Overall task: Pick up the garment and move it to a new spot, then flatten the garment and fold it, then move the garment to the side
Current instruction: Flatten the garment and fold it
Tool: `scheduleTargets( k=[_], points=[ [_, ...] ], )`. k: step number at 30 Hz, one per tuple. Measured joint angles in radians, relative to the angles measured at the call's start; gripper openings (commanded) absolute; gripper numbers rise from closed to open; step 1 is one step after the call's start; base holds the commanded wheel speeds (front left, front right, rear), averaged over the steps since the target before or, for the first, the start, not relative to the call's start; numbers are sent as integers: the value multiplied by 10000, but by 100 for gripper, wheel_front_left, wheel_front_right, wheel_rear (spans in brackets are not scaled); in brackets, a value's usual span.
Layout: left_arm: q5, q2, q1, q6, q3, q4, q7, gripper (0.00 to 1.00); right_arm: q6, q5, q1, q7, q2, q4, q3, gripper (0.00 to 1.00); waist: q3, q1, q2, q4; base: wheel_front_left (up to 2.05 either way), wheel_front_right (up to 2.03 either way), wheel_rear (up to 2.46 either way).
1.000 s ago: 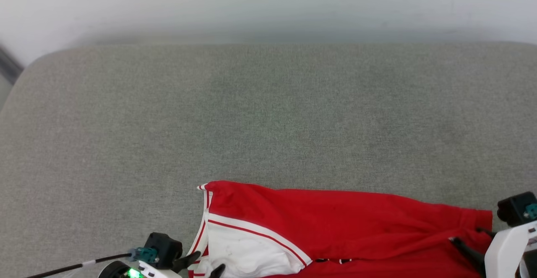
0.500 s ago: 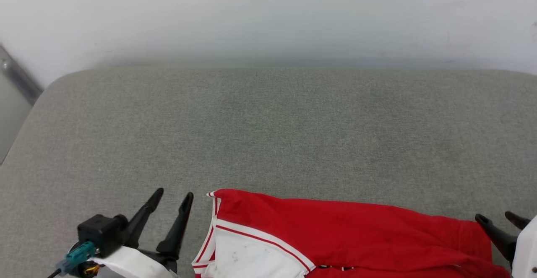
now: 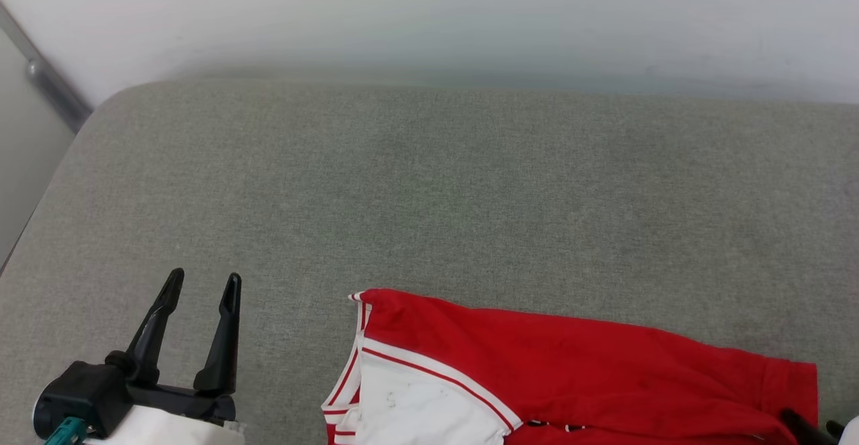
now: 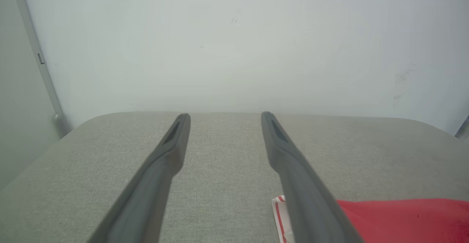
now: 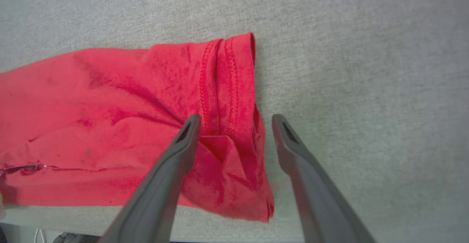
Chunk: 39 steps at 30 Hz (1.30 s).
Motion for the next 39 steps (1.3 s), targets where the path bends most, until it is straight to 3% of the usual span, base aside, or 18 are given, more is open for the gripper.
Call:
scheduleTargets(
  k=[4, 9, 20, 21, 22, 31, 39],
  points=[
    [658, -660, 0, -384, 410, -61, 0, 100, 0, 84, 20, -134, 198, 368, -136, 100, 253, 0, 0, 121, 0, 0, 0],
    [1103, -1020, -156, -523, 543, 4, 0, 100, 0, 44, 12, -458, 347, 836, -92, 100, 562, 0, 0, 257, 0, 0, 0],
    [1076, -1009, -340, -562, 270, 58, 0, 100, -81, 372, -138, -1371, 460, 1304, 665, 100, 637, 0, 0, 321, 0, 0, 0],
    [1053, -1011, -341, -562, 270, 56, 0, 100, -81, 439, -154, -1467, 466, 1344, 732, 29, 601, 0, 0, 305, 0, 0, 0],
    [1011, -1009, -342, -562, 278, 52, 0, 100, -81, 451, -172, -1549, 462, 1360, 840, 0, 564, -1, 0, 284, 0, 0, 0],
    [988, -953, -255, -562, 378, 123, 0, 100, 10, 510, -217, -2102, 257, 1519, 1241, 0, 224, 0, 0, 71, 0, 0, 0],
    [982, -936, -180, -562, 282, 167, 0, 100, 10, -199, -481, -2451, -245, 1912, 161, 0, 80, 0, 0, -81, 0, 0, 0]
  ],
)
